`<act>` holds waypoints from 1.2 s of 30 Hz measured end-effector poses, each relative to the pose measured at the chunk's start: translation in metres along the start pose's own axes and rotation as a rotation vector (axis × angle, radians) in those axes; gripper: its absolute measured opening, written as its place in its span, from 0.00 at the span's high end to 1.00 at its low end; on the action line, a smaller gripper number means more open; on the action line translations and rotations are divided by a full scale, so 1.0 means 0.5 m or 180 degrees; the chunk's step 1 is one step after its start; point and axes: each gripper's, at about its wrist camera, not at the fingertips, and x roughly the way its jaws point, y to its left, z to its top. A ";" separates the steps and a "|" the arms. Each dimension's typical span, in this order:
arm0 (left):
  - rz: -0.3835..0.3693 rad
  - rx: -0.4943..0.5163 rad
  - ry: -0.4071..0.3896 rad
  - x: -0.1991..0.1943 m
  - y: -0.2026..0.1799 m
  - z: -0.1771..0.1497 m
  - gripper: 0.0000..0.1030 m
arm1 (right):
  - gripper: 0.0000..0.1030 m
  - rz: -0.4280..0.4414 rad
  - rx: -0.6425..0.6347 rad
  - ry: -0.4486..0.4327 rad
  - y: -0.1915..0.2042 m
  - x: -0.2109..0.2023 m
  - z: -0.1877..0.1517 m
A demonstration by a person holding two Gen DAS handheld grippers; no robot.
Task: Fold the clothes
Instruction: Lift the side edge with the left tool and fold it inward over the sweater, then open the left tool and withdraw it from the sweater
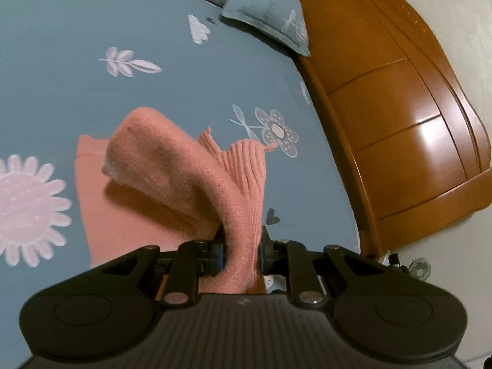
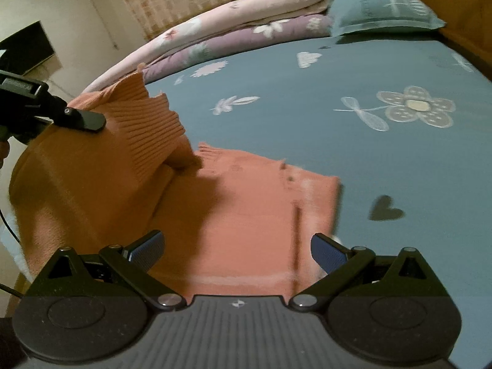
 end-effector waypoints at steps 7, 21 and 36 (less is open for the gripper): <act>0.0026 0.0066 0.0231 0.091 -0.028 0.010 0.84 | 0.00 -0.0185 0.0165 -0.0041 -0.034 -0.023 -0.021; 0.0133 0.0178 0.0588 0.234 -0.047 -0.017 0.82 | 0.00 -0.0613 0.0110 0.0050 -0.075 -0.082 -0.070; -0.0214 0.0238 0.0655 0.277 -0.093 -0.029 0.67 | 0.00 -0.0793 0.0090 0.0064 -0.088 -0.117 -0.087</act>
